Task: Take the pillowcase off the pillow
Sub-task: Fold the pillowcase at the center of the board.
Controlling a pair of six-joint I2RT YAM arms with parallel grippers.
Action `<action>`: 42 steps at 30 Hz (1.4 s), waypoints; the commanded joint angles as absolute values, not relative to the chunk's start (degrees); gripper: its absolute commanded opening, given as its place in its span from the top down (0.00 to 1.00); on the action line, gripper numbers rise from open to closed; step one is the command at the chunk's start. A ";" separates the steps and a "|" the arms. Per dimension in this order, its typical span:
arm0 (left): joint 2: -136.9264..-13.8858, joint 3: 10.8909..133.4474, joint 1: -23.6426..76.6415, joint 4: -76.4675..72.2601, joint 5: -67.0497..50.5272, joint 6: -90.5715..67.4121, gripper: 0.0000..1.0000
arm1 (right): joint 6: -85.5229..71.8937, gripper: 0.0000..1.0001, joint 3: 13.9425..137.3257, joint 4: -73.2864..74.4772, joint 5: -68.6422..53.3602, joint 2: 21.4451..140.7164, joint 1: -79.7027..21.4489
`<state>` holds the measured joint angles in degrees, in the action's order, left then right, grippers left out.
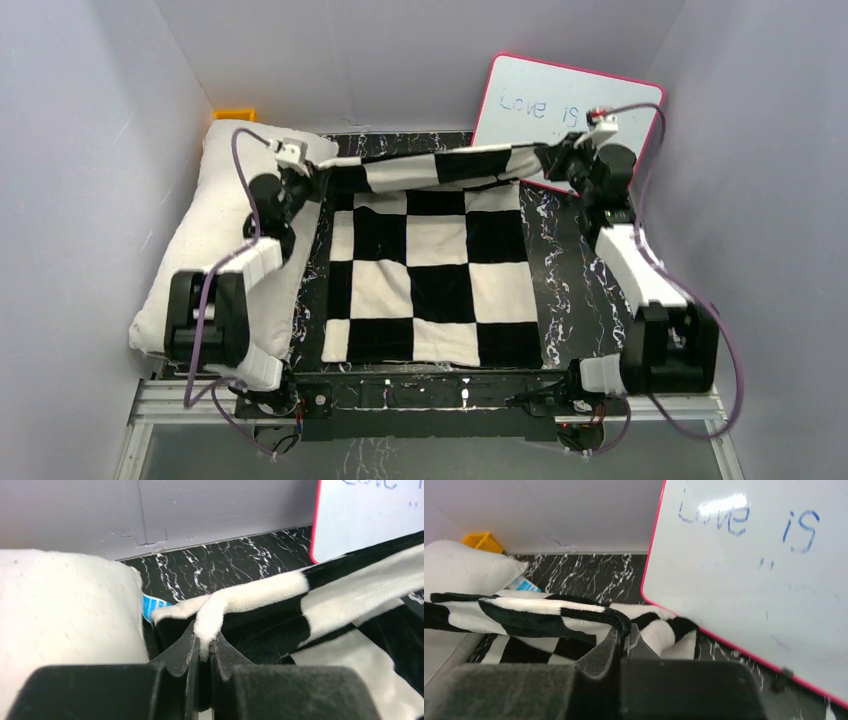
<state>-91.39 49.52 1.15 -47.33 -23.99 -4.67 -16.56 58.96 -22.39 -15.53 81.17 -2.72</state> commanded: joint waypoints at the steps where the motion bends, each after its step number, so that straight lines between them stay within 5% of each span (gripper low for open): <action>1: -75.31 37.84 11.14 -51.45 -3.39 -0.90 1.00 | -19.04 1.00 47.55 -17.87 -8.77 64.84 -2.93; 11: -37.90 24.01 16.06 -11.24 5.43 -25.44 1.00 | -36.04 1.00 33.26 4.44 -6.53 37.42 -3.38; 14: -22.82 25.72 16.15 9.54 7.49 -31.07 1.00 | -35.77 1.00 37.17 23.64 -3.94 31.56 -4.28; 18: -16.53 32.53 16.13 31.18 8.07 -39.76 1.00 | -37.00 1.00 41.34 38.37 5.83 27.73 -4.81; 25: -14.98 36.97 16.11 52.20 0.44 -54.05 1.00 | -42.51 1.00 42.64 57.95 0.99 18.35 -4.76; 27: -13.61 37.59 16.16 55.47 2.02 -54.04 1.00 | -41.80 0.92 43.18 59.48 0.92 17.32 -4.77; 28: -12.63 37.94 16.10 56.95 2.64 -54.07 0.93 | -41.07 0.80 43.81 59.98 0.82 16.56 -4.81; 29: -11.03 38.28 16.12 58.37 3.01 -53.83 0.72 | -40.19 0.61 44.75 60.34 0.75 15.39 -4.75; 30: -9.67 39.22 16.17 58.67 2.58 -53.49 0.26 | -39.60 0.32 46.02 60.41 0.98 14.37 -4.75; 31: -7.95 39.83 16.11 58.71 2.18 -53.56 0.05 | -38.82 0.06 47.51 60.34 1.68 13.15 -4.77; 37: -6.46 43.73 16.12 45.17 4.56 -49.00 0.02 | -34.46 0.01 50.87 48.52 8.68 7.24 -4.32; 42: -31.77 47.08 16.17 31.42 0.54 -36.96 0.02 | -34.74 0.01 40.13 26.85 5.40 17.11 -4.00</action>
<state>-12.73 44.60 16.19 43.57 3.11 -46.83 -36.03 47.55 45.74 5.87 7.94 -4.40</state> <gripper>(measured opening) 0.982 0.984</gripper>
